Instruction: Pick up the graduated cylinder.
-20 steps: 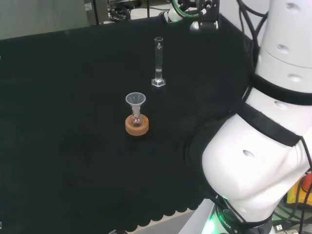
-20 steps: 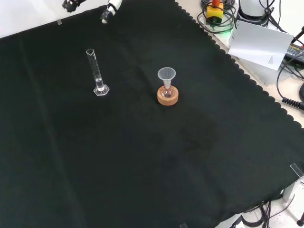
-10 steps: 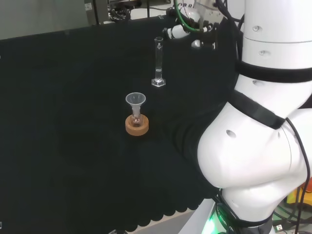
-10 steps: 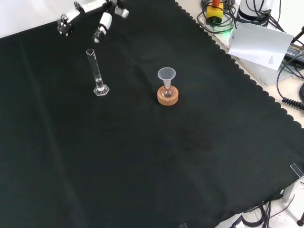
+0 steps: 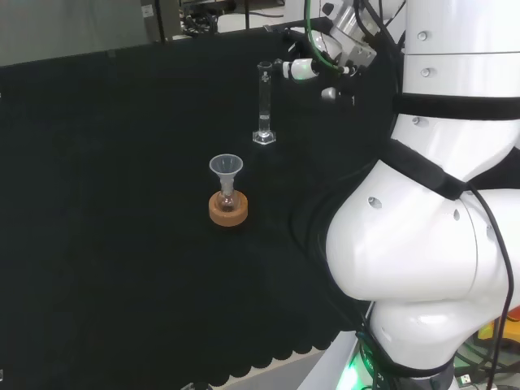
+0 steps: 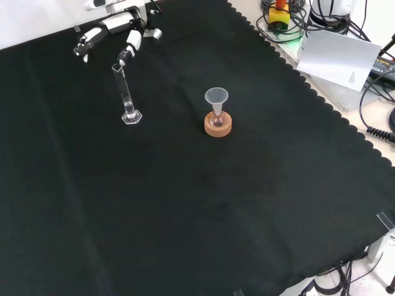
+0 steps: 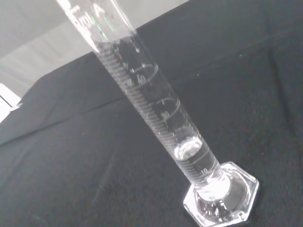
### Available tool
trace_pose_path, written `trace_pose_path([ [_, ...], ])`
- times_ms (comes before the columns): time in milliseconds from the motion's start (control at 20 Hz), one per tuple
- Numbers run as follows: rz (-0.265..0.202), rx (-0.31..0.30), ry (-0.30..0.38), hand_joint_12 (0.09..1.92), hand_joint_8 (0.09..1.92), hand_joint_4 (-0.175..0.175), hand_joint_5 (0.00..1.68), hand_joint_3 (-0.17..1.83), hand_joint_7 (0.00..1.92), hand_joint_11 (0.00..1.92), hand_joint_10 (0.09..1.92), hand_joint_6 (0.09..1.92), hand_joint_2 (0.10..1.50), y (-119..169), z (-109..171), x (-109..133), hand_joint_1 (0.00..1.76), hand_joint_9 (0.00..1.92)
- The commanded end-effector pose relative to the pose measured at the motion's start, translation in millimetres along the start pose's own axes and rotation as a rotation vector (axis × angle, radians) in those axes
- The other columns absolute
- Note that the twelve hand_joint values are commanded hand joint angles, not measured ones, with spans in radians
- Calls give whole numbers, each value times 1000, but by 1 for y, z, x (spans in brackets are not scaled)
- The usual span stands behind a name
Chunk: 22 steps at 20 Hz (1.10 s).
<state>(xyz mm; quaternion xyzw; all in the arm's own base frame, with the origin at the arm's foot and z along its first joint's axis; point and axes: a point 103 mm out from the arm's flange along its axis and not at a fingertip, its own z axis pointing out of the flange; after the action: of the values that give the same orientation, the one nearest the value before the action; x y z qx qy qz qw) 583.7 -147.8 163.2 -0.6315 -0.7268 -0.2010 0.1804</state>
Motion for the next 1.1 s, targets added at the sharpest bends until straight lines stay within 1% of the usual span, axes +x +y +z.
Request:
trace_pose_path([
  [50, -83, -10, 76, 1349, 667, -47, 318, 331, 242, 234, 644, 87, 864, -3, 15, -10, 682, 471],
  [250, -131, -8, 101, 1340, 666, -45, 335, 355, 272, 268, 629, 87, 846, -8, 21, -13, 690, 509],
  [350, -144, 1, 110, 1339, 661, -43, 355, 363, 272, 283, 624, 87, 839, -10, 27, -13, 695, 520],
  [550, -148, 7, 145, 1335, 650, -42, 381, 368, 254, 302, 616, 87, 822, -13, 41, -14, 728, 524],
  [850, -145, -11, 201, 1324, 645, -48, 423, 439, 305, 314, 585, 87, 756, -13, 61, -17, 883, 581],
  [1100, -170, -25, 231, 1320, 635, -51, 435, 489, 287, 327, 571, 87, 696, -5, 72, -13, 881, 587],
])
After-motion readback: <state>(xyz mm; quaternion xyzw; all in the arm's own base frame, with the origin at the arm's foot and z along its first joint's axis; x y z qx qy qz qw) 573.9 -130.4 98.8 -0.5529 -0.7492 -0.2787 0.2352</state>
